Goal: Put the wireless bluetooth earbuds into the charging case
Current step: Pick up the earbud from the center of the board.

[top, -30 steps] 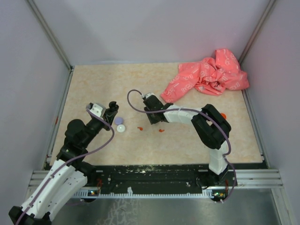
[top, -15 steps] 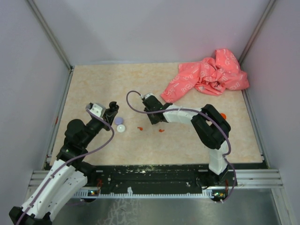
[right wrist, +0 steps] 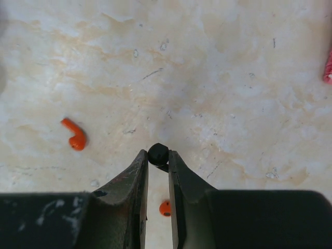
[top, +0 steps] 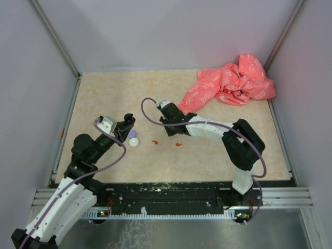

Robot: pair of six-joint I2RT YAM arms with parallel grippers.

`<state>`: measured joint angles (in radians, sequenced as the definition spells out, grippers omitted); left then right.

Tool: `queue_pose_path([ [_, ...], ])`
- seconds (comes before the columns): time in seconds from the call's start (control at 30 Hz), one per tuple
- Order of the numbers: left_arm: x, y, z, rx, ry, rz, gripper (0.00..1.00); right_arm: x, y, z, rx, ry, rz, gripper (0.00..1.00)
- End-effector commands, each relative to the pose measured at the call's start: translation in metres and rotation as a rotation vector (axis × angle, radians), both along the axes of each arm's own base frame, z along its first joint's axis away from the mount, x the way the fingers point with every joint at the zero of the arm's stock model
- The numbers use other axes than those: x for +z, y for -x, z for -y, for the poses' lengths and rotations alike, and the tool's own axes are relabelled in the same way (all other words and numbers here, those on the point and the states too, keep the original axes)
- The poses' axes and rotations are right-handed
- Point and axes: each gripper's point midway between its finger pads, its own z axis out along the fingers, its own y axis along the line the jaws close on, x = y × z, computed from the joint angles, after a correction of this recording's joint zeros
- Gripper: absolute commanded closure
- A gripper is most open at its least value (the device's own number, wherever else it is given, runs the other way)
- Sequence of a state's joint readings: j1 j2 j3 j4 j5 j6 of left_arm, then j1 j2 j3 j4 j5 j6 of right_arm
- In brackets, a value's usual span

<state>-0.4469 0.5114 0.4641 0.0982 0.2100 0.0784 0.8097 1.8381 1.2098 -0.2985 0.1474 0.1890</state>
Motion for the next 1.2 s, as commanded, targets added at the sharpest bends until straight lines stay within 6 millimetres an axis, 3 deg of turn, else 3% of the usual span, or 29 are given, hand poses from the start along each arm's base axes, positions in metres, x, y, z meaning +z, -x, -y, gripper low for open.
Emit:
queue_pose_path([
  [0.0, 0.019, 0.010, 0.010, -0.082, 0.068, 0.086, 1.00, 0.080, -0.001, -0.021, 0.061, -0.198, 0.129, 0.87],
  [0.1, 0.023, 0.015, 0.017, -0.127, 0.084, 0.116, 1.00, 0.121, 0.006, -0.023, 0.088, -0.294, 0.185, 0.87],
  [0.37, 0.031, 0.022, 0.025, -0.190, 0.152, 0.186, 1.00, 0.198, 0.031, -0.024, 0.172, -0.504, 0.290, 0.88],
  [0.7, 0.037, 0.031, 0.034, -0.273, 0.244, 0.280, 1.00, 0.276, 0.074, -0.031, 0.327, -0.794, 0.370, 0.88],
  [0.97, 0.035, 0.038, 0.047, -0.374, 0.280, 0.358, 1.00, 0.321, 0.112, -0.035, 0.479, -0.973, 0.378, 0.88],
  [1.17, 0.039, 0.040, 0.056, -0.433, 0.264, 0.384, 1.00, 0.333, 0.140, -0.050, 0.617, -1.066, 0.337, 0.88],
])
